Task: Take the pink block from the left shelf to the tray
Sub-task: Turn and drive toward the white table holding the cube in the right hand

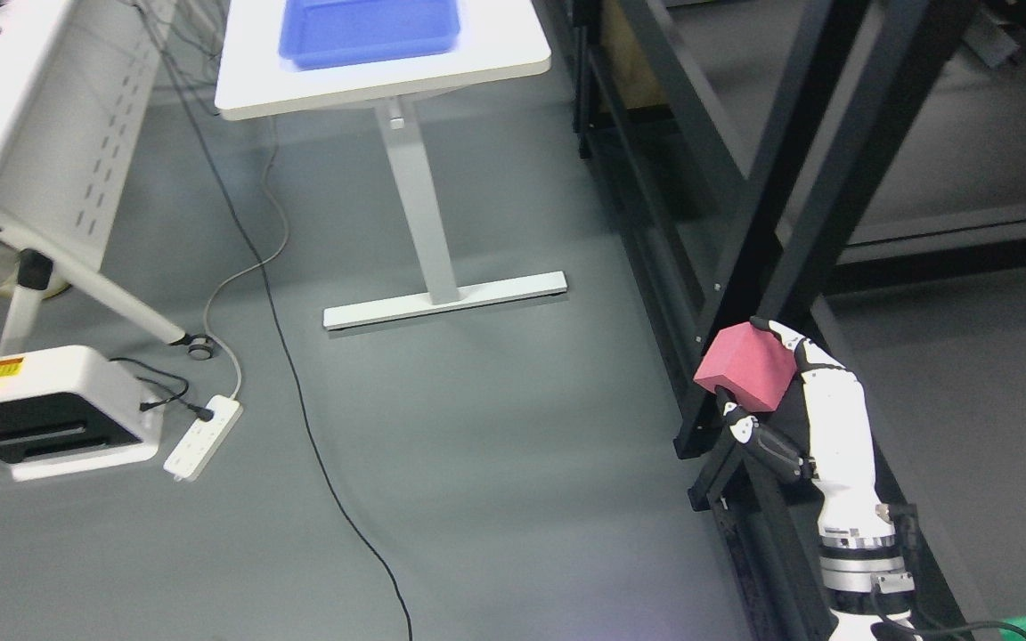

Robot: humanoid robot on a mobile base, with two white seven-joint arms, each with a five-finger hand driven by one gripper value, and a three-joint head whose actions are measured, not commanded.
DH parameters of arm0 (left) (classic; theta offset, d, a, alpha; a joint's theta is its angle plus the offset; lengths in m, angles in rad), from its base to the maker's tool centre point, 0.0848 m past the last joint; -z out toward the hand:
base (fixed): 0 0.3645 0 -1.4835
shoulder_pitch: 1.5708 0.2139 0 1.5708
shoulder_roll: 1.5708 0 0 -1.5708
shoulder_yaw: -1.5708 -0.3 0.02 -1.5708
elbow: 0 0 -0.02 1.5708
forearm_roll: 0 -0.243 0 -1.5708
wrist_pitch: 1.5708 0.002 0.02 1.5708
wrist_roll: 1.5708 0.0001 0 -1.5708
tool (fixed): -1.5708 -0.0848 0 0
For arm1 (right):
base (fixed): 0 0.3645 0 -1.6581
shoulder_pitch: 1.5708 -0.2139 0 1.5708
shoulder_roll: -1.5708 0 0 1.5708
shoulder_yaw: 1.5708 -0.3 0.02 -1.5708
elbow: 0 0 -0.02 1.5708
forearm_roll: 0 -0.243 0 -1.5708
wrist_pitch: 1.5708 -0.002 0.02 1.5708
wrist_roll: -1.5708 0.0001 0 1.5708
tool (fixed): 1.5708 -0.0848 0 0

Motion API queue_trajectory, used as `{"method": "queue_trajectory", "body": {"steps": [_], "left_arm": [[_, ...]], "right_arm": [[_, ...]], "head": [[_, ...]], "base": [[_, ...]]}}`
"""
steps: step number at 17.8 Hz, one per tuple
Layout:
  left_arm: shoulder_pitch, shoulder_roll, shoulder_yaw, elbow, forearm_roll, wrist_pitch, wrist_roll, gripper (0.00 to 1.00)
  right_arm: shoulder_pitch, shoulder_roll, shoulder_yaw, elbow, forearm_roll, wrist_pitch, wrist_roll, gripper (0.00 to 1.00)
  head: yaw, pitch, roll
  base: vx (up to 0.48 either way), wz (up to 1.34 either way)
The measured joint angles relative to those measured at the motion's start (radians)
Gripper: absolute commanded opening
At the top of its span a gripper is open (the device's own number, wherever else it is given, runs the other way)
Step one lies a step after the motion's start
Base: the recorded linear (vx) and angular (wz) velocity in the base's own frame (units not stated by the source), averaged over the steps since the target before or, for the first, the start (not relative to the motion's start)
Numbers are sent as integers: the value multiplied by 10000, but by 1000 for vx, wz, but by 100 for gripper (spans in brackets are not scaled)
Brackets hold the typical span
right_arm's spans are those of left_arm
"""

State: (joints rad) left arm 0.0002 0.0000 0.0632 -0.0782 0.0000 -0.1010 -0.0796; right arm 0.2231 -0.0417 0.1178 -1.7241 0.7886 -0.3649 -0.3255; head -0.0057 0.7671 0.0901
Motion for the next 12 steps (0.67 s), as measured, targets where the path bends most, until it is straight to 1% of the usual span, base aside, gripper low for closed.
{"method": "queue_trajectory", "body": {"steps": [6, 12], "left_arm": [[0, 0, 1, 0, 0, 1, 0, 100], [-3, 0, 3, -1, 0, 2, 0, 100]], "right_arm": [[6, 1, 1, 0, -1, 0, 1, 3], [8, 1, 2, 0, -1, 0, 1, 3]], "head": [[0, 0, 0], [0, 0, 0]], "base": [[-59, 385], [8, 86]]}}
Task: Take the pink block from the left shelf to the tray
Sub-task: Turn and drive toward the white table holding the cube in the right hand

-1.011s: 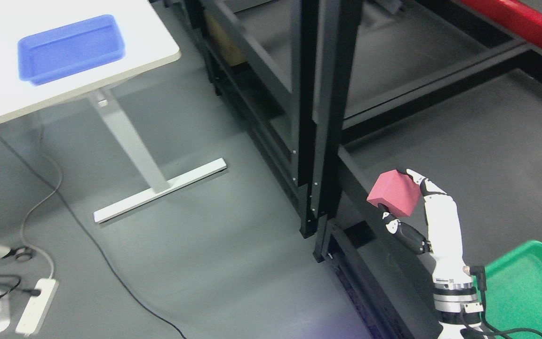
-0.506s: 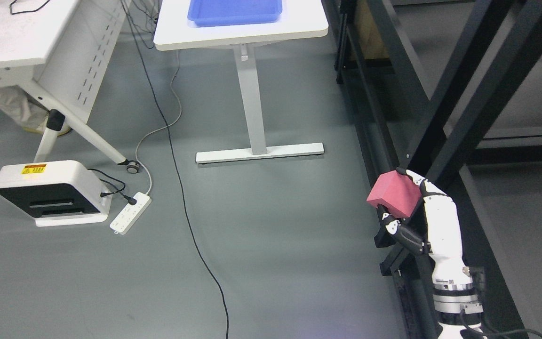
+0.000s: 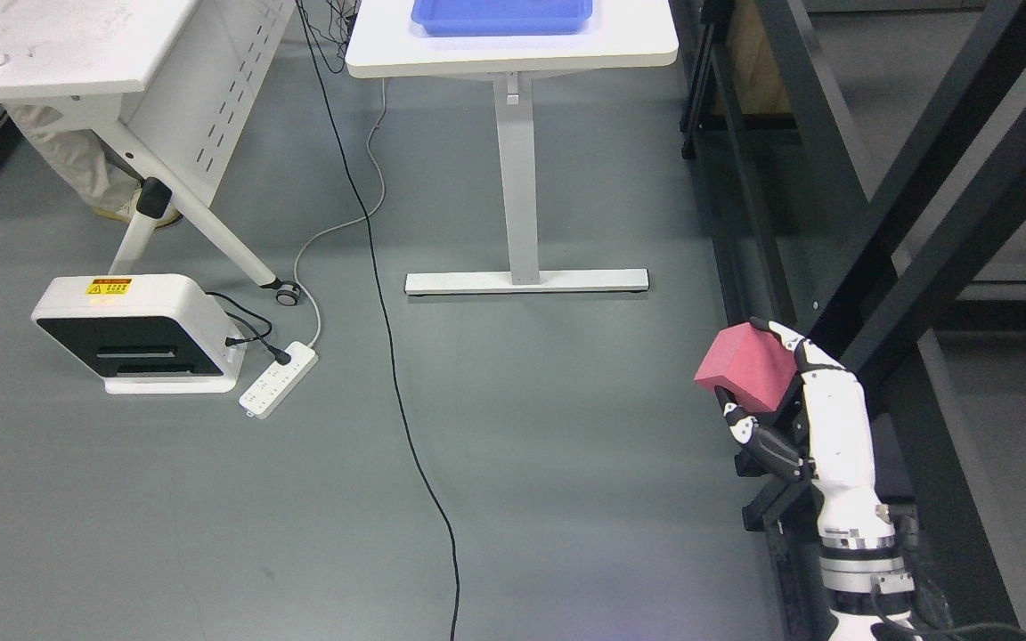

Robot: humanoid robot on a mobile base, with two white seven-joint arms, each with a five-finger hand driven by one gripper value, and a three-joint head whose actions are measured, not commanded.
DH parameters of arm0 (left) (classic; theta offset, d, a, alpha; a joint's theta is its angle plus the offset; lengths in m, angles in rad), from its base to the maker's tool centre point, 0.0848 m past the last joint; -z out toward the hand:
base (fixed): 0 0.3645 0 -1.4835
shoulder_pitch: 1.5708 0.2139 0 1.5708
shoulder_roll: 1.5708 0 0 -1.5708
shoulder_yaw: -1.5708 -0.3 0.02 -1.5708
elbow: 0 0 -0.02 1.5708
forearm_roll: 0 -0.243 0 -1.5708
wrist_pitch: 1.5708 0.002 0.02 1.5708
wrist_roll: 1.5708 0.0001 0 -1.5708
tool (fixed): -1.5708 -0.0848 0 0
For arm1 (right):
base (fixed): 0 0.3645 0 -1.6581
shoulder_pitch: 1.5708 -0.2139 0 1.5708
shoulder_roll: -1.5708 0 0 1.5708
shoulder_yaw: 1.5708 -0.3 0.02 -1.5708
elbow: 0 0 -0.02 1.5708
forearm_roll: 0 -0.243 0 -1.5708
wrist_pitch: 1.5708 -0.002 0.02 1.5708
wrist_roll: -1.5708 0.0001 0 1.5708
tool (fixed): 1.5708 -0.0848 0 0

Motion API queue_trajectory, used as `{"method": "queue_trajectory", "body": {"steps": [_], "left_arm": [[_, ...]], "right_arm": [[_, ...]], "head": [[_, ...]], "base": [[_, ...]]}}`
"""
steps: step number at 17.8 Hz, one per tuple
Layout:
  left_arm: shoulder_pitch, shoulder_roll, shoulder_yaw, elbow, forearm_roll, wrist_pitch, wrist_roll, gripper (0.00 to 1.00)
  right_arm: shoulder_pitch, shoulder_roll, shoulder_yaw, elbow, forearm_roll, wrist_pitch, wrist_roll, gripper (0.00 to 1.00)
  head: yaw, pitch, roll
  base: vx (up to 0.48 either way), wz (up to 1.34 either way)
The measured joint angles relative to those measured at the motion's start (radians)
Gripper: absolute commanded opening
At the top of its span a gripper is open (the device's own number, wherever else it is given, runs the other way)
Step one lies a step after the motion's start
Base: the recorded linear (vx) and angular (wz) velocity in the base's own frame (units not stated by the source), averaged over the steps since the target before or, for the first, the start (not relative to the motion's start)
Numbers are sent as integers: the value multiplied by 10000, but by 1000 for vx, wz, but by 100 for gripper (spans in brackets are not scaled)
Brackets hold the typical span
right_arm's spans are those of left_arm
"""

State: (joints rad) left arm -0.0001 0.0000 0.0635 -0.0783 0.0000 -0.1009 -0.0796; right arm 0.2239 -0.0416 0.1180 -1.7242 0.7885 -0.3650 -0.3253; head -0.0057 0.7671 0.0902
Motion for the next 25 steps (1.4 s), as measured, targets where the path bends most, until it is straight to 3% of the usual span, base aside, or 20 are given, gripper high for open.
{"method": "queue_trajectory", "body": {"steps": [13, 25], "left_arm": [[2, 0, -1, 0, 0, 0, 0, 100], [0, 0, -2, 0, 0, 1, 0, 100]], "right_arm": [[18, 8, 1, 0, 0, -14, 0, 3], [39, 34, 0, 0, 0, -17, 0, 3]], "head": [[0, 0, 0], [0, 0, 0]], "base": [[102, 256], [267, 23]]}}
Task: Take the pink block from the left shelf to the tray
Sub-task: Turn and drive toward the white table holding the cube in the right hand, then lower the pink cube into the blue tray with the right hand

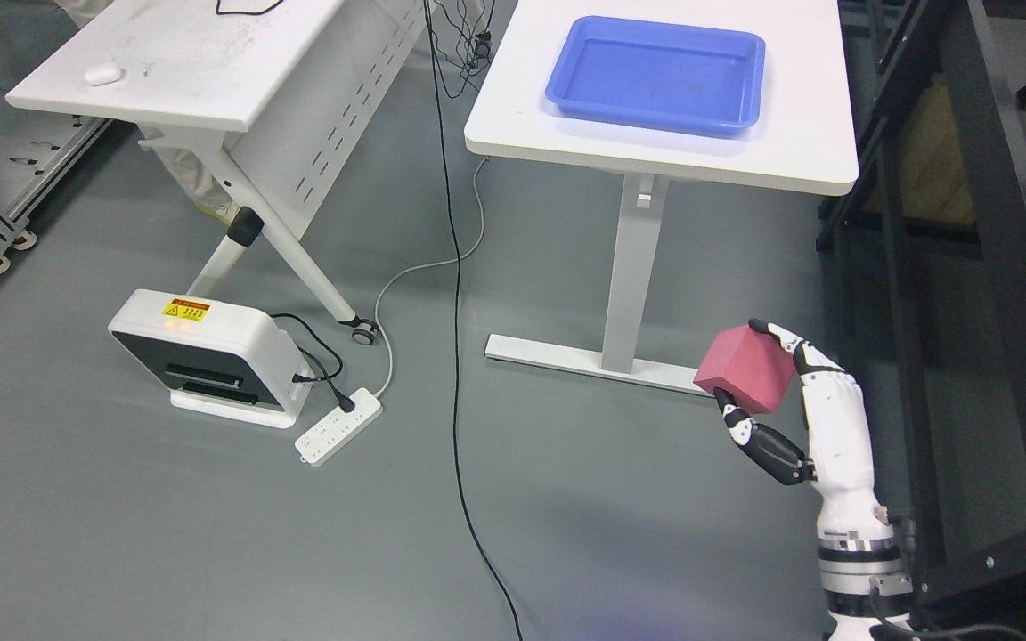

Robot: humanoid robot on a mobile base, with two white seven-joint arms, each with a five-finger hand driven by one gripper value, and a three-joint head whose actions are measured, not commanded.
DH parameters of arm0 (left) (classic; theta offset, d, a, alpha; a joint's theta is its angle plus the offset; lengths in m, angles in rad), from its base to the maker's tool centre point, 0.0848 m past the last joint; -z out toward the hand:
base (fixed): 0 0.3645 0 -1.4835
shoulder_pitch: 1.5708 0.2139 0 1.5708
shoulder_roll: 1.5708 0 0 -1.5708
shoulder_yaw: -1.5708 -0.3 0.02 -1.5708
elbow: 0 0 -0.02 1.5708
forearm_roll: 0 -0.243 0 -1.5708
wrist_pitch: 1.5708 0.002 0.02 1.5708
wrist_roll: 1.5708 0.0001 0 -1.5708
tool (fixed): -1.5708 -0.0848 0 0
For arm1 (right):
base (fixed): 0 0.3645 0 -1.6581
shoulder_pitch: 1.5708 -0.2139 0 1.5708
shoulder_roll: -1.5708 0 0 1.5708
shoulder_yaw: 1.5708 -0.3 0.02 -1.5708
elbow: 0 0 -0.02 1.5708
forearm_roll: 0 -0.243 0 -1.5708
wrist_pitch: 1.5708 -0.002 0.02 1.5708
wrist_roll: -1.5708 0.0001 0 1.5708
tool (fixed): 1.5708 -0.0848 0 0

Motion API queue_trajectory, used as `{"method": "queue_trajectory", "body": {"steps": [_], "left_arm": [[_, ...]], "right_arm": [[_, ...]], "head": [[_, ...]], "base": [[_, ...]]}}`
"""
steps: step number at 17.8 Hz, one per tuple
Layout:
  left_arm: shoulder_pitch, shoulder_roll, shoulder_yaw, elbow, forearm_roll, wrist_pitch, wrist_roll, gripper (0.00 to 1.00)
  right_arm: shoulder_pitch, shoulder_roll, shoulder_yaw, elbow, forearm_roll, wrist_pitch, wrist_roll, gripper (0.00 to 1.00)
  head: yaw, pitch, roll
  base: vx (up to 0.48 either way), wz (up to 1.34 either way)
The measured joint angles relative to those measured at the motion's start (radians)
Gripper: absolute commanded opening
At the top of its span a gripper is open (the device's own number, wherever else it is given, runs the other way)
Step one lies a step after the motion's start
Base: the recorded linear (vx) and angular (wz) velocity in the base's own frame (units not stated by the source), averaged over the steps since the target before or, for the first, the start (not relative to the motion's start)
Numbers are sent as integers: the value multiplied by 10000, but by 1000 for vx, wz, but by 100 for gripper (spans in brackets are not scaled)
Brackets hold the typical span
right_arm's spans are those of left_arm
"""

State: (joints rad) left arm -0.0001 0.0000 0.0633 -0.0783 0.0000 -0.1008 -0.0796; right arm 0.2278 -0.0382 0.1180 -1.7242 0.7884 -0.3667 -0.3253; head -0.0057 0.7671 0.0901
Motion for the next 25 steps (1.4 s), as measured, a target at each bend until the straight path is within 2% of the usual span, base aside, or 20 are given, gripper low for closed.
{"method": "queue_trajectory", "body": {"steps": [25], "left_arm": [[0, 0, 0, 0, 0, 1, 0, 100]], "right_arm": [[-17, 13, 4, 0, 0, -1, 6, 3]], "head": [[0, 0, 0]], "base": [[289, 33]]}}
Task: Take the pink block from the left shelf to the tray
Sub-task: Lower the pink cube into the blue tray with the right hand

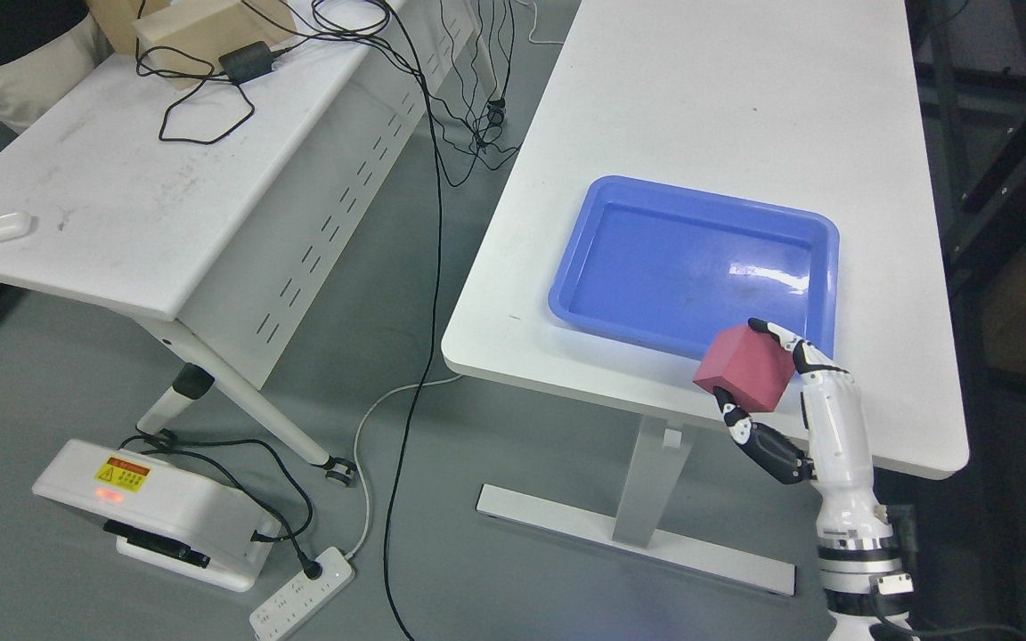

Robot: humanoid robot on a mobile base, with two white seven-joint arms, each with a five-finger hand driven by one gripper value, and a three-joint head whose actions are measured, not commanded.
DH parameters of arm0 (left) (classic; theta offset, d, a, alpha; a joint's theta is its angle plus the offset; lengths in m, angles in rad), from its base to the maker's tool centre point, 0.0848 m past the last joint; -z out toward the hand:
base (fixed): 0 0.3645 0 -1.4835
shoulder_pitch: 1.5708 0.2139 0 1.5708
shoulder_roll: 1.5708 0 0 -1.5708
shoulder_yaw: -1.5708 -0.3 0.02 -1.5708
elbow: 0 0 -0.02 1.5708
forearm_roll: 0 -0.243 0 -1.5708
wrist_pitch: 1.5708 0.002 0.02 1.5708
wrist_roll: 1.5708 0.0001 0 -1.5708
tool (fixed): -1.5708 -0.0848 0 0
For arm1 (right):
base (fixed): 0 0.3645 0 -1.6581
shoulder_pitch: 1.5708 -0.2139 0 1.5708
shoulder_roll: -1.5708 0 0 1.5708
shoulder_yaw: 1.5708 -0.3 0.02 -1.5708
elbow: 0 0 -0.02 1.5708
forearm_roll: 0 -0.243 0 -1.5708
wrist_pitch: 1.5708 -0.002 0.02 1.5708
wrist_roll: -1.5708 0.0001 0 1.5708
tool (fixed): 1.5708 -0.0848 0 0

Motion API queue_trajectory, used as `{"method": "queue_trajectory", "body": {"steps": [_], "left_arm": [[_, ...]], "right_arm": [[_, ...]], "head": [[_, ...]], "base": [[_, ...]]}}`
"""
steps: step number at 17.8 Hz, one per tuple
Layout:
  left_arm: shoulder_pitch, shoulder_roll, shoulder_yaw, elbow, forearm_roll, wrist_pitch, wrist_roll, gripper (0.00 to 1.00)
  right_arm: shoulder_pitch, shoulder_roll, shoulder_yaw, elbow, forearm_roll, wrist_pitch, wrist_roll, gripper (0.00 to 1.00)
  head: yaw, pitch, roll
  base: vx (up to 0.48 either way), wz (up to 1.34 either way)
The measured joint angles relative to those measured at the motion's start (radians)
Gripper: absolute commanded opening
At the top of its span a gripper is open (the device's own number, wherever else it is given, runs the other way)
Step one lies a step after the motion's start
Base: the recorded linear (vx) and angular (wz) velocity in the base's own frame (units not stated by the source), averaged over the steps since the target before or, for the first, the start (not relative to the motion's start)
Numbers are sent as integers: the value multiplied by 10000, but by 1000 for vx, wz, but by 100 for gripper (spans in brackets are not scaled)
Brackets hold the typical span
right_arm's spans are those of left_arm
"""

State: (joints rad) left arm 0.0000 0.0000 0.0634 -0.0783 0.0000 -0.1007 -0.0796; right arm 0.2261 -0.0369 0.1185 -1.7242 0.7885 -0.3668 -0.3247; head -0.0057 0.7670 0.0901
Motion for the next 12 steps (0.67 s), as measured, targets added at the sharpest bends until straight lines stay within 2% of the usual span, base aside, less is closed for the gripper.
{"method": "queue_trajectory", "body": {"steps": [7, 12], "left_arm": [[0, 0, 0, 0, 0, 0, 0, 100], [0, 0, 0, 0, 0, 0, 0, 100]], "right_arm": [[-4, 1, 26, 0, 2, 0, 88, 4], [-29, 105, 67, 3, 10, 44, 693, 6]], "head": [[0, 0, 0], [0, 0, 0]], "base": [[208, -20], [176, -27]]}}
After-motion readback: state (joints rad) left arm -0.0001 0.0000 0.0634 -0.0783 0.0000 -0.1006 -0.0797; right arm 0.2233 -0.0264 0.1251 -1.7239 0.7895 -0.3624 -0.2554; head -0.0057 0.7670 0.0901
